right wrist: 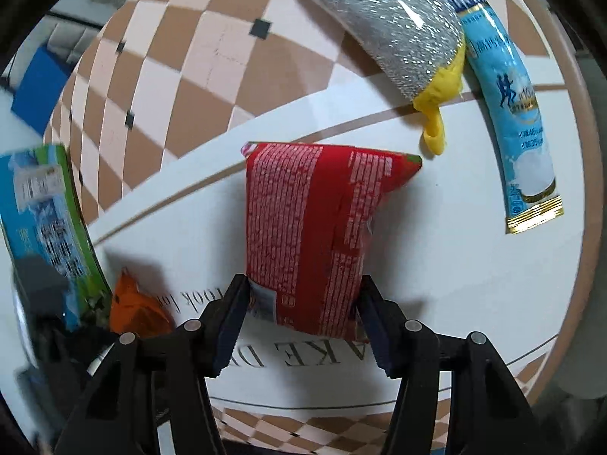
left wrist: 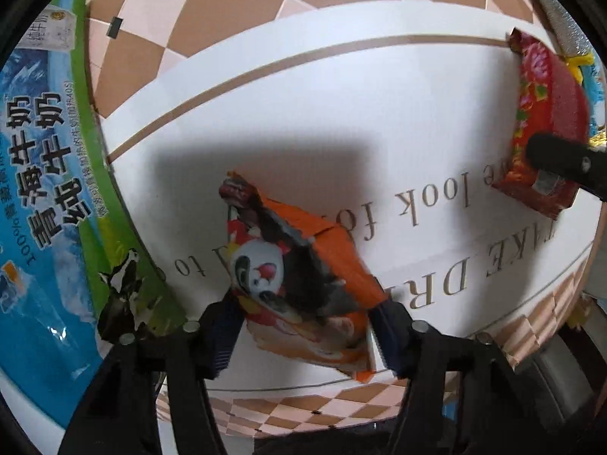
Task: Organize soft objects
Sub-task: 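Grasp the orange snack bag with left tool while right tool grasps the red snack bag, then place both snack bags into the box and open both tools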
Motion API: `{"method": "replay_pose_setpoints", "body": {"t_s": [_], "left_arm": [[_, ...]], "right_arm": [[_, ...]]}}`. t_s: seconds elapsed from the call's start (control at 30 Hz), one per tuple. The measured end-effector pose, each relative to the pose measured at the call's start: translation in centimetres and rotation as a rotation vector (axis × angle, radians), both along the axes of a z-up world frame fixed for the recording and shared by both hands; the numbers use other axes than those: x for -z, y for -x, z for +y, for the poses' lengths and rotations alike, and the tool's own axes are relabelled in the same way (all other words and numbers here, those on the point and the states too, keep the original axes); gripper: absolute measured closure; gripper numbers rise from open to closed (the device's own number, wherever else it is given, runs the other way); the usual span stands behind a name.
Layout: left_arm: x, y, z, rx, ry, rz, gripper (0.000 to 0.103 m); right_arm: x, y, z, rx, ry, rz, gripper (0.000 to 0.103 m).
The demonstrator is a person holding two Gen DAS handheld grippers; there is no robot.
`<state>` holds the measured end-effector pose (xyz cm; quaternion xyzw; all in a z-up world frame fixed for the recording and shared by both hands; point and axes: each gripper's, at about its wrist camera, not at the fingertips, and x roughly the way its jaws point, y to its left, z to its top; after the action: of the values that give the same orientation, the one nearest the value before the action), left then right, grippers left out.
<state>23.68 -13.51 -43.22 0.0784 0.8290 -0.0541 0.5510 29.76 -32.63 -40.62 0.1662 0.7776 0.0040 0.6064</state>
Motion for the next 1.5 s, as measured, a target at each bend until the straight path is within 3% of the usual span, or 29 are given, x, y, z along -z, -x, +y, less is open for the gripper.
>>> {"method": "replay_pose_setpoints", "body": {"t_s": [0.1,0.23,0.33,0.6,0.8,0.93,1.07,1.2,1.3,1.5], "left_arm": [[-0.3,-0.3,0.0,-0.028,0.011,-0.025,0.055],[-1.4,0.1,0.1,-0.073,0.038,-0.06,0.058],[-3.2,0.5,-0.3,-0.085,0.076,-0.098,0.058],[-12.2,2.5,-0.6,-0.071,0.18,-0.274,0.058],[-19.8,1.3,7.1,-0.112,0.199,-0.401,0.058],[-22.1,-0.6,13.8,-0.153,0.168,-0.444,0.058],[-22.2,-2.7,21.1,-0.197,0.079,-0.474,0.058],[-20.7,-4.3,27.4,-0.217,-0.005,-0.464,0.058],[-18.2,-6.1,31.0,-0.214,-0.06,-0.438,0.058],[-12.6,-9.0,35.1,-0.195,-0.098,-0.357,0.058]], "right_arm": [[0.1,-0.4,-0.3,0.027,0.009,-0.004,0.04],[-0.7,-0.1,0.1,0.008,0.049,-0.037,0.051],[-1.8,2.2,0.3,-0.002,0.038,-0.048,0.054],[-9.5,5.4,2.2,-0.043,-0.022,-0.177,0.055],[-17.7,6.7,7.3,-0.126,-0.096,-0.306,0.055],[-20.8,6.1,13.9,-0.211,-0.144,-0.362,0.055],[-21.3,6.0,22.2,-0.303,-0.152,-0.366,0.055],[-18.1,5.5,28.9,-0.341,-0.122,-0.326,0.055],[-15.5,4.9,32.3,-0.36,-0.079,-0.296,0.055],[-10.8,4.3,36.1,-0.397,-0.009,-0.224,0.055]]}}
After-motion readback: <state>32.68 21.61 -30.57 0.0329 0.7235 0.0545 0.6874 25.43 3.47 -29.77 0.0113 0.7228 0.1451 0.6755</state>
